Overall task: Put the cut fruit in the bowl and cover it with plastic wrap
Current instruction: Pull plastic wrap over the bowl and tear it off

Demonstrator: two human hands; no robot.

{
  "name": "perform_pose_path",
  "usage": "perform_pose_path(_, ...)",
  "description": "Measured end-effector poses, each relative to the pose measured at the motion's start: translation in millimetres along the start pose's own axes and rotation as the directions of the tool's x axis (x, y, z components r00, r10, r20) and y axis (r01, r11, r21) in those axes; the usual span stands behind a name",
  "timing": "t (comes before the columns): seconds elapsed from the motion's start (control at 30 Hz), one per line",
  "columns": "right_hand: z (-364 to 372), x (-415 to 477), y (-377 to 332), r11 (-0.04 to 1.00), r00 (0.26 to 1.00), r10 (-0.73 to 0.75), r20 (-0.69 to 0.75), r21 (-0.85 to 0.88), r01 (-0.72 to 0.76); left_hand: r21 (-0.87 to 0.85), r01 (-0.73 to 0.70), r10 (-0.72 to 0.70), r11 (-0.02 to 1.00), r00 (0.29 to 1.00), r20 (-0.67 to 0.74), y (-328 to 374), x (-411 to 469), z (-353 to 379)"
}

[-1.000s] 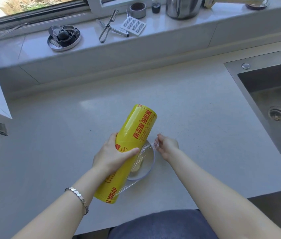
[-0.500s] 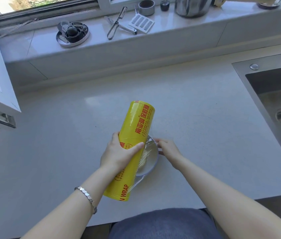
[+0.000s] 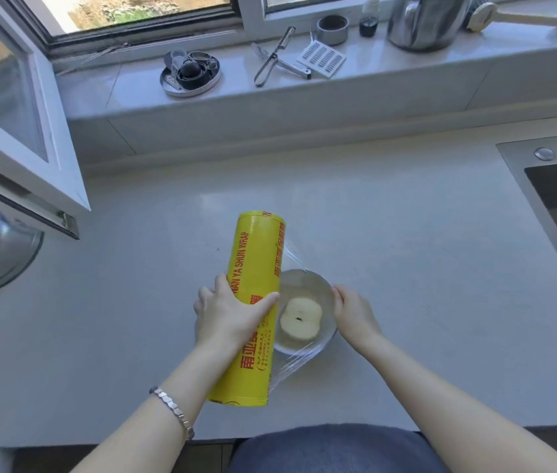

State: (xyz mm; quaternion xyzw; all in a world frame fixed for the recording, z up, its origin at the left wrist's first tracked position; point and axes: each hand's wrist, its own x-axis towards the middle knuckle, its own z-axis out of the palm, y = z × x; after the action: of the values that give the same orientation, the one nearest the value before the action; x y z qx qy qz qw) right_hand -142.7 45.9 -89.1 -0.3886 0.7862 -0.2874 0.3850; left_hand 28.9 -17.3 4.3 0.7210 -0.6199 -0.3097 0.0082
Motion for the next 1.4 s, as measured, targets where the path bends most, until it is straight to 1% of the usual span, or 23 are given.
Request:
perform_pose_path(0.1,3,-2,-2,1.0,1.0,0.002,-0.021,-0.012,-0.002,0.077,0.007,-0.001,0.997,0.997,-0.074,-2,-13,6)
perform_pose_path(0.13,4,-2,-2,1.0,1.0,0.0,-0.023,-0.018,-0.001,0.078,0.001,0.004,0.997,0.998,-0.067,-4,-13,10)
perform_pose_path(0.17,4,-3,-2,1.0,1.0,-0.001,-0.025,-0.023,0.0,0.031,0.005,-0.004,0.999,0.999,-0.035,-6,-10,12)
perform_pose_path(0.23,3,-3,-4,0.999,1.0,-0.004,-0.019,-0.036,0.003,-0.222,0.07,-0.042,0.973,0.991,0.128,-12,3,7)
perform_pose_path(0.3,1,-2,-4,0.999,1.0,0.0,-0.005,-0.048,0.0,-0.465,0.182,-0.009,0.867,0.936,0.351,-20,14,-2)
perform_pose_path(0.33,0,-2,-5,0.999,1.0,0.002,0.002,-0.05,-0.002,-0.507,0.23,0.019,0.831,0.898,0.44,-23,16,-6)
perform_pose_path(0.37,0,-2,-5,0.999,1.0,0.002,0.007,-0.052,-0.002,-0.522,0.254,0.041,0.814,0.872,0.488,-25,17,-7)
perform_pose_path(0.4,0,-2,-5,0.999,1.0,0.003,0.011,-0.052,-0.002,-0.538,0.266,0.049,0.8,0.865,0.5,-26,17,-6)
perform_pose_path(0.47,-1,-2,-5,0.999,1.0,0.009,0.013,-0.051,-0.008,-0.572,0.261,0.034,0.778,0.891,0.454,-25,16,-1)
perform_pose_path(0.53,-3,-2,-7,0.999,1.0,0.022,0.01,-0.048,-0.021,-0.539,0.213,-0.032,0.815,0.945,0.325,-24,18,3)
perform_pose_path(0.63,-3,-3,-7,0.999,1.0,0.022,0.001,-0.046,-0.022,-0.315,0.14,-0.104,0.939,0.986,0.13,-23,18,4)
perform_pose_path(0.67,-3,-3,-7,0.999,1.0,0.023,0.001,-0.046,-0.022,-0.231,0.135,-0.12,0.964,0.99,0.075,-24,17,5)
perform_pose_path(0.73,-3,-3,-7,0.998,1.0,0.03,0.005,-0.048,-0.03,-0.116,0.139,-0.137,0.983,0.99,0.028,-24,14,6)
perform_pose_path(0.8,-4,-2,-6,0.998,0.999,0.039,0.008,-0.058,-0.039,-0.117,0.141,-0.138,0.983,0.99,0.03,-30,16,9)
perform_pose_path(0.83,-5,-2,-6,0.997,0.999,0.044,0.008,-0.065,-0.043,-0.188,0.151,-0.141,0.971,0.988,0.066,-34,18,11)
perform_pose_path(0.9,-9,-1,-5,0.996,0.999,0.051,0.009,-0.078,-0.05,-0.403,0.232,-0.165,0.885,0.967,0.193,-42,21,12)
perform_pose_path(0.97,-15,0,-4,0.994,0.998,0.061,0.018,-0.092,-0.059,-0.565,0.352,-0.189,0.746,0.926,0.328,-48,23,10)
perform_pose_path(1.0,-17,1,-3,0.993,0.998,0.065,0.024,-0.1,-0.062,-0.583,0.409,-0.196,0.702,0.898,0.394,-51,24,9)
perform_pose_path(1.03,-20,1,-2,0.992,0.997,0.066,0.031,-0.109,-0.062,-0.581,0.435,-0.192,0.687,0.881,0.433,-54,25,11)
perform_pose_path(1.1,-24,-1,-1,0.99,0.997,0.063,0.036,-0.129,-0.058,-0.555,0.424,-0.174,0.715,0.878,0.446,-53,23,14)
perform_pose_path(1.17,-29,-5,2,0.988,0.998,0.064,0.03,-0.144,-0.059,-0.531,0.34,-0.161,0.776,0.921,0.355,-51,21,23)
perform_pose_path(1.27,-38,-11,9,0.987,0.997,0.074,0.003,-0.144,-0.073,-0.351,0.224,-0.167,0.909,0.968,0.186,-49,17,29)
perform_pose_path(1.4,-47,-14,16,0.982,0.996,0.093,-0.02,-0.166,-0.095,-0.097,0.177,-0.169,0.979,0.982,0.089,-51,10,35)
